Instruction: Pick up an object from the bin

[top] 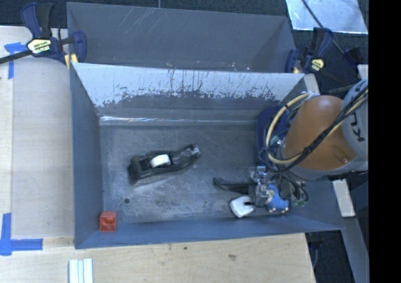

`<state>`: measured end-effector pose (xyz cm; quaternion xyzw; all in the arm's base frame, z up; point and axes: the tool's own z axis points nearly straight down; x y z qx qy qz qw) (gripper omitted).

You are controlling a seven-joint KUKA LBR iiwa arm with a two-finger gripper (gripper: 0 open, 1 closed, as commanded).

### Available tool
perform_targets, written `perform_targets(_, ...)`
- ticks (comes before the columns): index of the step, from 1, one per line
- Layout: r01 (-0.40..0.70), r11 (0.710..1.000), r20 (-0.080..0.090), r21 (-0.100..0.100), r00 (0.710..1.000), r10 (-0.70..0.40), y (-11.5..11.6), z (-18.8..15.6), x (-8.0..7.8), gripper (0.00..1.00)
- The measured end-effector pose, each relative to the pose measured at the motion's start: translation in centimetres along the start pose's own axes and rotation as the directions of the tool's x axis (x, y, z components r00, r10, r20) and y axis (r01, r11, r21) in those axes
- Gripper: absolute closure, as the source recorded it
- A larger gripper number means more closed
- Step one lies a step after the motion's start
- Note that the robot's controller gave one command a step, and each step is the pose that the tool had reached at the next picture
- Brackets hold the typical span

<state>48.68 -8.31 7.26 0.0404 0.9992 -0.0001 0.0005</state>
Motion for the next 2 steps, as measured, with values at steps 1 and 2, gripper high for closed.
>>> perform_targets(1,0.033,0.999,0.011,0.0,0.999,-0.033,5.2,-10.7,-1.6,1.0)
perform_targets(2,0.023,1.0,0.012,0.0,1.0,-0.023,5.4,-24.3,-2.7,1.0)
